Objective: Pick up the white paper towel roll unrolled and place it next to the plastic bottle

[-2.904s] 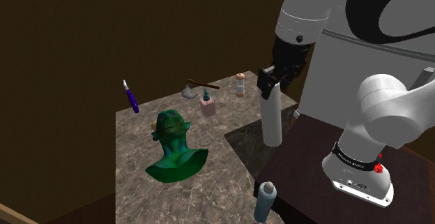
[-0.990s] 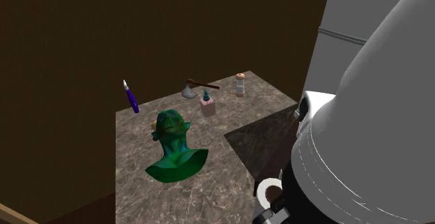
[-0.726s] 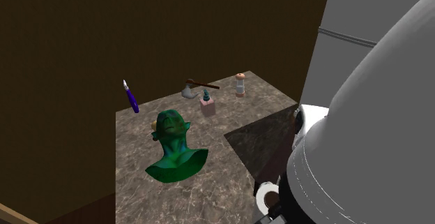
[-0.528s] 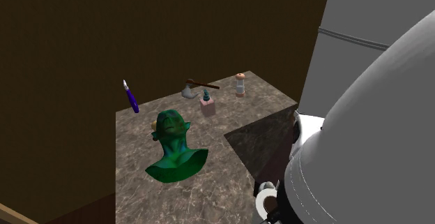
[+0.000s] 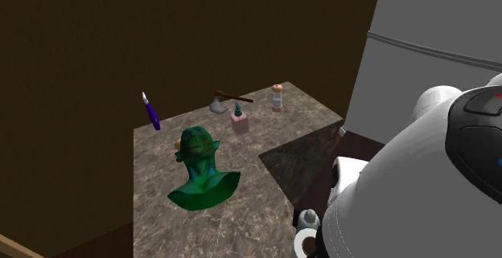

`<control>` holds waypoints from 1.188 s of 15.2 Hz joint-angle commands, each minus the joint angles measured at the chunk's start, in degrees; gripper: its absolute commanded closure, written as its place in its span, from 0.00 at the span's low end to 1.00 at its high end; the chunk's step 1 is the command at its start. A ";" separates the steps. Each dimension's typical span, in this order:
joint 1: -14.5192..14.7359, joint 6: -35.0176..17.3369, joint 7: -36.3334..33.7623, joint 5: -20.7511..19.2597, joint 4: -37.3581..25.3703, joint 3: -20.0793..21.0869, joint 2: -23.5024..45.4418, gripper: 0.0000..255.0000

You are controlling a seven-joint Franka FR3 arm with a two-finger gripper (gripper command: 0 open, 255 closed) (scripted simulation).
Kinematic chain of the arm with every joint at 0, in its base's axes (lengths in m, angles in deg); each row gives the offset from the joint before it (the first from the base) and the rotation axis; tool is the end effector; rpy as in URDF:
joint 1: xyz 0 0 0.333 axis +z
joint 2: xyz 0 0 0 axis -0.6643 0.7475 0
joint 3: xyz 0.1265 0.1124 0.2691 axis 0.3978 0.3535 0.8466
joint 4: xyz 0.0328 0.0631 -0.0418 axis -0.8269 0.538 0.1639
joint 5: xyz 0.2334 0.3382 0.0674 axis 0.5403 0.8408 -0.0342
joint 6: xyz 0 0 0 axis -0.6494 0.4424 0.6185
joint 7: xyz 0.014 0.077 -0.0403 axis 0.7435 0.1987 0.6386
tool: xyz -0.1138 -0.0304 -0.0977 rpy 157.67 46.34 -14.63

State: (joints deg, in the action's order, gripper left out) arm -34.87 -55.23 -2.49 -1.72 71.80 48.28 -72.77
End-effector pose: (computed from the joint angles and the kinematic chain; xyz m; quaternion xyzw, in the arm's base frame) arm 0.0986 0.4682 0.3784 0.9800 -0.1712 0.0996 0.0184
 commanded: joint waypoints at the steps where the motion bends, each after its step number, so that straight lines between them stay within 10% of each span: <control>1: -0.43 -1.54 -0.14 0.44 0.89 1.26 0.33 1.00; 18: -7.28 -14.93 -1.02 4.18 7.08 14.61 4.07 1.00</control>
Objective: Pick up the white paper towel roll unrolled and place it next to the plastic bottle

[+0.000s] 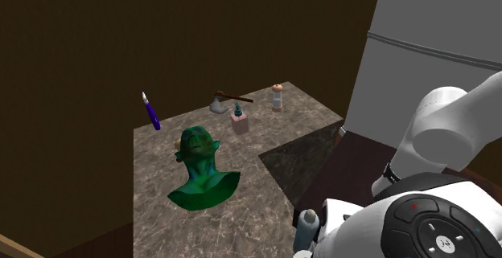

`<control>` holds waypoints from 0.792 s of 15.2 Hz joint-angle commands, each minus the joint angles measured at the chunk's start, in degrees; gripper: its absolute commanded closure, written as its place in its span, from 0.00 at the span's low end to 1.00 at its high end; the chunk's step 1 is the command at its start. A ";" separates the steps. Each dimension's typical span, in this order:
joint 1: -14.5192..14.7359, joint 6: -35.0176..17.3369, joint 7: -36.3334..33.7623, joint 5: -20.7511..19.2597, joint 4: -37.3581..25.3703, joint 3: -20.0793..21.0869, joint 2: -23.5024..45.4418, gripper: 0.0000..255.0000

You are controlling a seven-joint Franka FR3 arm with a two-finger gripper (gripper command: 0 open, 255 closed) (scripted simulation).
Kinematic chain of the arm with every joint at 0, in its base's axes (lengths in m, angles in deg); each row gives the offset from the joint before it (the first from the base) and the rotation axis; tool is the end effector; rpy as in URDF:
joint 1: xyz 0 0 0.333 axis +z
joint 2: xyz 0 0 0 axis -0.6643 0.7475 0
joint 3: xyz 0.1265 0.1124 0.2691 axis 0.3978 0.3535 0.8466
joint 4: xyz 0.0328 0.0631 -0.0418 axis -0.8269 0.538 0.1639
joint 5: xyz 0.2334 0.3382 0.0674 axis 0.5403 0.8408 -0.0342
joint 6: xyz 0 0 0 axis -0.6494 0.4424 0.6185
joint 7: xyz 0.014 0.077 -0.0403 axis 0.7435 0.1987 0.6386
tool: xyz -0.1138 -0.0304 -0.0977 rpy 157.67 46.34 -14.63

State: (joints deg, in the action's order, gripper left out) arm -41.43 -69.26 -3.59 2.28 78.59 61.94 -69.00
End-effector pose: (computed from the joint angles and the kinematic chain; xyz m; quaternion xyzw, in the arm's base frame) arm 0.0965 0.4665 0.2781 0.9800 -0.1714 0.0997 0.0184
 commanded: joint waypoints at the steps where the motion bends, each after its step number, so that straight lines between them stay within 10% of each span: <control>1: -1.38 -1.70 0.05 0.43 0.55 1.96 0.53 1.00; 12: -10.97 -10.33 0.37 3.82 2.30 15.08 2.23 1.00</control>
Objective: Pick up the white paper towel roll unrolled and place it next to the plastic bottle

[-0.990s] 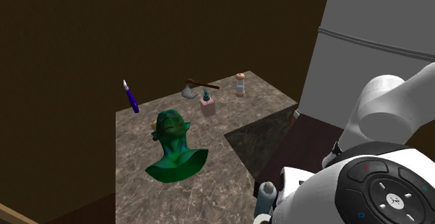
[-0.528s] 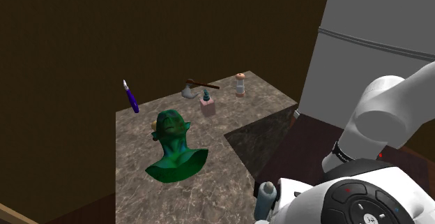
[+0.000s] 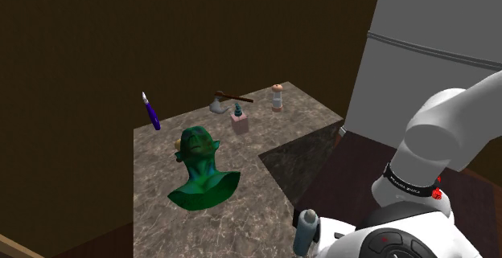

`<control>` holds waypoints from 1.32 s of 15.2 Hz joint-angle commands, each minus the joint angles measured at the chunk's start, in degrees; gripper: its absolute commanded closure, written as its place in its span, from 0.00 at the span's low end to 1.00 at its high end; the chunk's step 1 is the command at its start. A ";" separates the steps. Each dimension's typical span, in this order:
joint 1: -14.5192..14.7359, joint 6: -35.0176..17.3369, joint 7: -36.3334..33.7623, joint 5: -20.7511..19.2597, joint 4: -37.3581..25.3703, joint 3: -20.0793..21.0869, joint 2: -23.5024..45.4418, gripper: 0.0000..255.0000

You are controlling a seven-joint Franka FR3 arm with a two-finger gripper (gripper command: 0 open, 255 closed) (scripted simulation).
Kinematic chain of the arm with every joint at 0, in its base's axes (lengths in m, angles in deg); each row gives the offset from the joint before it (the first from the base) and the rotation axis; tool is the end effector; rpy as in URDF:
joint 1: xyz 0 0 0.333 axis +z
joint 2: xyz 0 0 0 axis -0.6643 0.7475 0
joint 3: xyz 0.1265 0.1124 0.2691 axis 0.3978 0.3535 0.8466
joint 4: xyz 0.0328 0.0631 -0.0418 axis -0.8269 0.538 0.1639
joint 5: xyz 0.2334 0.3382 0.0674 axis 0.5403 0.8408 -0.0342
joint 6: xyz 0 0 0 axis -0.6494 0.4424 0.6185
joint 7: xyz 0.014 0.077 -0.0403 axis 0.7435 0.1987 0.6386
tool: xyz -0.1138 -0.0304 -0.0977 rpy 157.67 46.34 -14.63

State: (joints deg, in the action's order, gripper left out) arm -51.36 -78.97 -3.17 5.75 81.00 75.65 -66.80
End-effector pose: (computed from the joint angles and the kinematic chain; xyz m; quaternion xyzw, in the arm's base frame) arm 0.0978 0.4628 0.2111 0.9800 -0.1712 0.0998 0.0184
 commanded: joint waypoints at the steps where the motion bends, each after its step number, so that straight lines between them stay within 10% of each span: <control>1: -2.09 -1.36 0.08 0.77 -0.05 2.71 0.04 1.00; 13: -6.78 -4.40 0.90 2.96 0.02 8.65 -0.28 1.00; 14: -6.78 -4.40 0.90 2.96 0.02 8.65 -0.28 0.00; 20: -3.93 -2.63 0.03 1.60 -0.09 5.38 -0.03 0.00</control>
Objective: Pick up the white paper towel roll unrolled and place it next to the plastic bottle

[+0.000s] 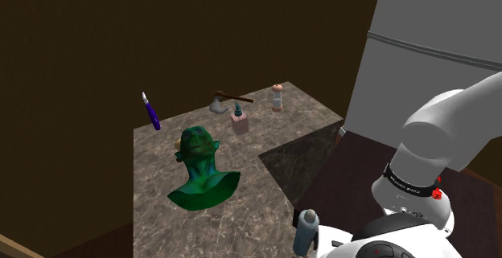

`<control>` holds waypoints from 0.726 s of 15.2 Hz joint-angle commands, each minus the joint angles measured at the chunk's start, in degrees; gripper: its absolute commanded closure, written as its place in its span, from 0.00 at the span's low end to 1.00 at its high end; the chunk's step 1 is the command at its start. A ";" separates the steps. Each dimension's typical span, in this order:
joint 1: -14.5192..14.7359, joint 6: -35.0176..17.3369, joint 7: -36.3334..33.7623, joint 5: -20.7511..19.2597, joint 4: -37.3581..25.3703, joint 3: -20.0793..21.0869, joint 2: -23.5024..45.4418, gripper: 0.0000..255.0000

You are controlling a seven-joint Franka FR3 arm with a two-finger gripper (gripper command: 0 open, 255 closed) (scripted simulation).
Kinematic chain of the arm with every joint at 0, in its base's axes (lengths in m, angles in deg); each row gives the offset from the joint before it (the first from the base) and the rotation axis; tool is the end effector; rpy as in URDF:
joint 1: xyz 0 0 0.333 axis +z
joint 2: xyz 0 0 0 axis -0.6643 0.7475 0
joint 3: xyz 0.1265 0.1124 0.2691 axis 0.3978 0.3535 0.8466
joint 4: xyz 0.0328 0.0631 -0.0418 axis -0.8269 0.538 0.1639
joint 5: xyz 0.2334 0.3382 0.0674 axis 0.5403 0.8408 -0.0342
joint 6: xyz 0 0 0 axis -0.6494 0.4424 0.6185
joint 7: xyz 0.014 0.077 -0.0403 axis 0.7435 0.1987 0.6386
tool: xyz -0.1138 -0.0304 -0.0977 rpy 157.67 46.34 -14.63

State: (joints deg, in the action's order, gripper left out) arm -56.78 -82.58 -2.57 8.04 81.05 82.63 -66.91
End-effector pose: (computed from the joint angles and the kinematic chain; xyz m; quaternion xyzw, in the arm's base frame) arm 0.0966 0.4629 0.1836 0.9800 -0.1712 0.0997 0.0179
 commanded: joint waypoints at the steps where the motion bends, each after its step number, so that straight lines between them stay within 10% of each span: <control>1: 4.26 2.82 -1.34 -1.94 -0.36 -4.81 0.20 0.00; 3: 8.90 6.27 -2.37 -3.72 -1.02 -10.27 -0.04 0.00; 11: 8.89 6.33 -2.27 -3.58 -1.03 -10.27 -0.16 0.00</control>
